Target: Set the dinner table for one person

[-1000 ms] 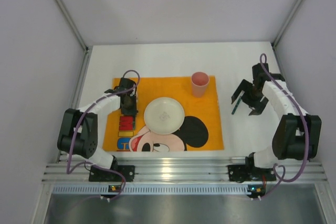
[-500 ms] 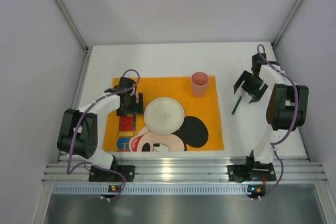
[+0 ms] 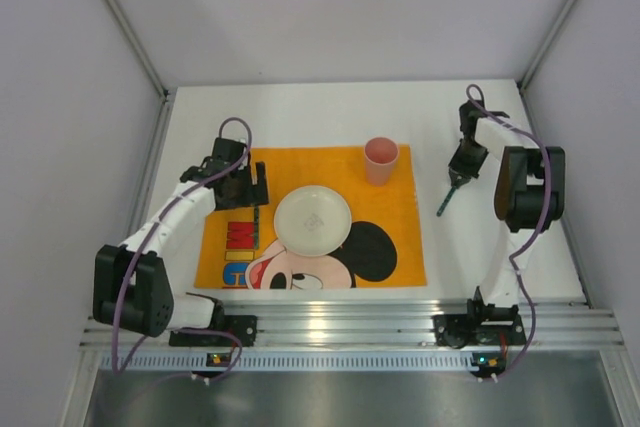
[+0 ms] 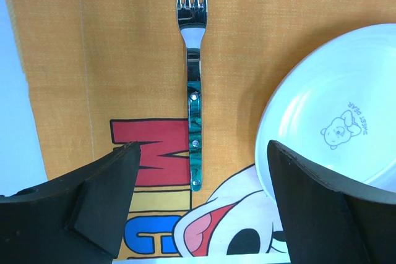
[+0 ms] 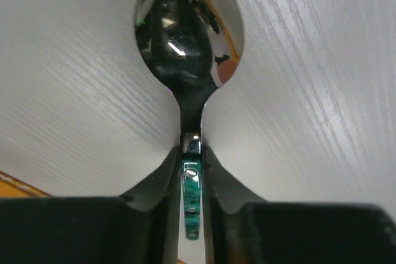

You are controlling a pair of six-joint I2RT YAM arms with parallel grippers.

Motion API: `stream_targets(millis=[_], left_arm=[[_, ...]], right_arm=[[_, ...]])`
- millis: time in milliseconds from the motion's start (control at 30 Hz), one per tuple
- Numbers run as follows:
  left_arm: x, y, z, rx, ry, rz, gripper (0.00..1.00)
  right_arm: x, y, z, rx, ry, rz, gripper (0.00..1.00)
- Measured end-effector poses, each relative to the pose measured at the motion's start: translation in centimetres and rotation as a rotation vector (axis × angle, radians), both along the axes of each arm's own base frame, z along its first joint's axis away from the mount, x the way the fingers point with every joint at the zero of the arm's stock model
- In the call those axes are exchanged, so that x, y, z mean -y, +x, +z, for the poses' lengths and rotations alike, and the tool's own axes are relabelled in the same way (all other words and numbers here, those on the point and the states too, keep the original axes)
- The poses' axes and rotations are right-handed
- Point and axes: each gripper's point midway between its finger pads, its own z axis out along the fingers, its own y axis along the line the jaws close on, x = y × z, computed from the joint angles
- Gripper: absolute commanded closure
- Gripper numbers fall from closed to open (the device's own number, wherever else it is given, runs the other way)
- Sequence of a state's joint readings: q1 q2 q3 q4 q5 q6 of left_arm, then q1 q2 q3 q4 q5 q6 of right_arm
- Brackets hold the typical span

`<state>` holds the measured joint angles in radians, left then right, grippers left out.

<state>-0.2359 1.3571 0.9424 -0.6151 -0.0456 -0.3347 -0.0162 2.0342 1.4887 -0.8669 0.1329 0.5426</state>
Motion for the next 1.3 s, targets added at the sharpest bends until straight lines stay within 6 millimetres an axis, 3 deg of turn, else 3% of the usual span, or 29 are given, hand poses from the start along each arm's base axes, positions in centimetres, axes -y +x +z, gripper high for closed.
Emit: stream_targets(millis=[33,267,367,500,533,600,700,800,1000,1133,1300], left_arm=[[0.0,-0.1,0.3,0.005,-0.001,0.001,0.12],[-0.1,-0.7,1.8,0.029,-0.012,0.006,0.12],[-0.1,-0.9,2.7,0.053,-0.021,0.005,0.12],[-0.1,-1.2,3.9,0.093,-0.038,0.003,0.11],[0.0,-1.3,4.2,0.101,-0.042,0.002,0.02],[0.1,-1.7,4.5,0.108,-0.054,-0.001,0.02],[0.1,-2.2,4.7,0.109,-0.060,-0.004,0.02],[0.0,-2.7,5.0,0.109,-0.062,-0.004,0.01],[0.4,-3.3,6.6,0.160,-0.105,-0.014,0.02],[0.7,-3.7,7.3,0.182,-0.129,-0.021,0.02],[0.7,-3.9,6.9,0.172,-0.131,-0.022,0.02]], right_arm=[[0.1,0.0,0.0,-0.001,-0.007,0.000,1.00],[0.6,-0.4,0.5,-0.016,-0.093,0.035,1.00],[0.8,-1.4,2.0,-0.024,-0.187,0.082,1.00],[-0.6,-3.7,8.4,0.086,-0.263,0.141,1.00],[-1.5,-4.4,11.0,0.158,-0.266,0.156,1.00],[-3.5,-5.8,15.1,0.289,-0.246,0.182,1.00],[-7.8,-9.5,18.4,0.446,-0.158,0.261,1.00],[-11.6,-13.4,16.7,0.445,-0.070,0.352,1.00],[-16.9,-18.4,8.2,0.232,-0.001,0.483,1.00],[-19.8,-18.3,5.2,0.158,0.026,0.518,1.00],[-23.0,-15.9,3.5,0.134,0.046,0.521,1.00]])
